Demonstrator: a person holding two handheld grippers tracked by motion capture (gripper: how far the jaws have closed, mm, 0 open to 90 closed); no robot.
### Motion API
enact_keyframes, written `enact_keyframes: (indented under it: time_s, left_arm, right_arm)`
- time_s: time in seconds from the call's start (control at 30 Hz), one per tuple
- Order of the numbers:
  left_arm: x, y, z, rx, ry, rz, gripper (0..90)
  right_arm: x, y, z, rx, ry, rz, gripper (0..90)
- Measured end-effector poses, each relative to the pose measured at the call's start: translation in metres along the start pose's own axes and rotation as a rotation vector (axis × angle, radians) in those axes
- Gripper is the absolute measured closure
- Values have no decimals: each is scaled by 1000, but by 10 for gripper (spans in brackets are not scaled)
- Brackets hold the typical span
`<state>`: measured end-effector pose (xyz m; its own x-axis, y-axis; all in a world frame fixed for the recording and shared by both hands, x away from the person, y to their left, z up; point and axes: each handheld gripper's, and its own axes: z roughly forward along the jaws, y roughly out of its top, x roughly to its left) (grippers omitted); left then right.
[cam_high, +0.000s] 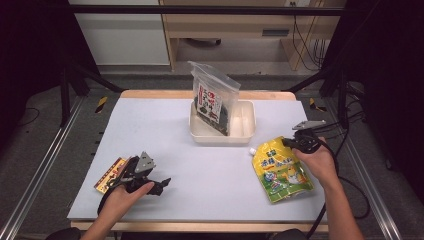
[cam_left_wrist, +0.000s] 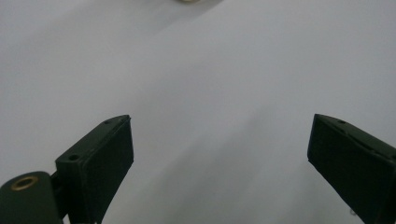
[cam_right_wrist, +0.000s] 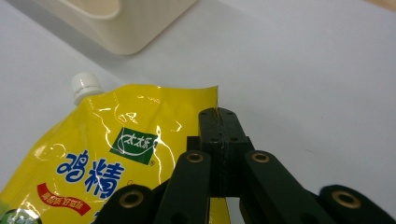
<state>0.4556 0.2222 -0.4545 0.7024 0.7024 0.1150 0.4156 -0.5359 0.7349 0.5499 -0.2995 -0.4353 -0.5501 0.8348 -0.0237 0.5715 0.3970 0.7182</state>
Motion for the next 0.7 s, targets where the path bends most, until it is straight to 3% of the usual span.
enact_keyframes:
  time_s: [0.27, 0.7]
  left_arm:
    - [1, 0, 0, 1, 0, -1, 68]
    - [1, 2, 1, 6, -16, 1, 69]
  right_arm:
    - [7, 17, -16, -51, -10, -31, 900]
    - [40, 49, -47, -140, 24, -140, 900]
